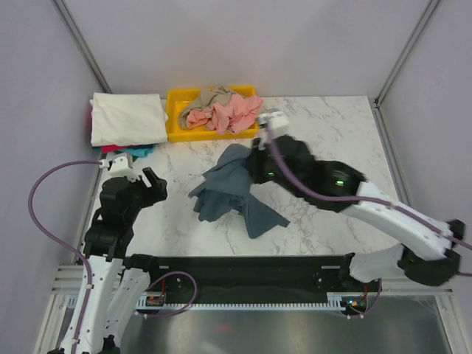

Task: Fold and stack the t-shirts
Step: Flatten the tshirt out

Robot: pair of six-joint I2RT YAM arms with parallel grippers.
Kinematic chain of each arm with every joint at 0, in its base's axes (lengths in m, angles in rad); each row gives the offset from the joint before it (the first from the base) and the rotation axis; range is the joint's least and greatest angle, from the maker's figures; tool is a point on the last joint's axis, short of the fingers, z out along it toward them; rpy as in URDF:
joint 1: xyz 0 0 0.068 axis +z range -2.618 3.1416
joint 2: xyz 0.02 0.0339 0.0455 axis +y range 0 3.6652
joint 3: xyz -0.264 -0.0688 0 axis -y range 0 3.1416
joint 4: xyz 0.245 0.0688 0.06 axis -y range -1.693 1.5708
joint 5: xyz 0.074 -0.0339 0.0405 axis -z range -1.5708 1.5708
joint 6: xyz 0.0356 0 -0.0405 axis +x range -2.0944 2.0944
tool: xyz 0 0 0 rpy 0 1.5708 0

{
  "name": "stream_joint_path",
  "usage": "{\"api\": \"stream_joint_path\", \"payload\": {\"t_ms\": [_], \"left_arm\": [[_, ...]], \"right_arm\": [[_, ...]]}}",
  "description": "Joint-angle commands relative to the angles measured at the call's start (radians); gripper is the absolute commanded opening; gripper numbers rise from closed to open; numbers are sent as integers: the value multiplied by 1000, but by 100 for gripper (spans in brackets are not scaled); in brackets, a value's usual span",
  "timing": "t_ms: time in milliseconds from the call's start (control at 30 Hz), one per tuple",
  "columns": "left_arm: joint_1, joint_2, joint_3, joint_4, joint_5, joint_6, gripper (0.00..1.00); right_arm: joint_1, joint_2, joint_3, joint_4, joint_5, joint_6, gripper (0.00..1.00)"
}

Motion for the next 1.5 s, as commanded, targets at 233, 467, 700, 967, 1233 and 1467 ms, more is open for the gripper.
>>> {"api": "stream_joint_path", "payload": {"t_ms": [233,467,700,967,1233,1467], "left_arm": [[6,18,8,16,42,10,79],[0,89,22,29,223,21,70],[-183,210,23,64,280,-60,63],[-750,472,75,226,100,-113,62],[-1057,854,169,420,68,-131,65],[-1091,1029,232,457,88,-168,66]], "right_arm": [[-446,-468,-662,-180,64,204,98],[-447,-555,-759,-133,79,218,98],[-447,-516,-811,22,-7,168,98],[-490,-444,-875,97,18,188,98],[-643,-574,-887,76,19,160,98],[-679,-579,-889,67,-31,126,98]]}}
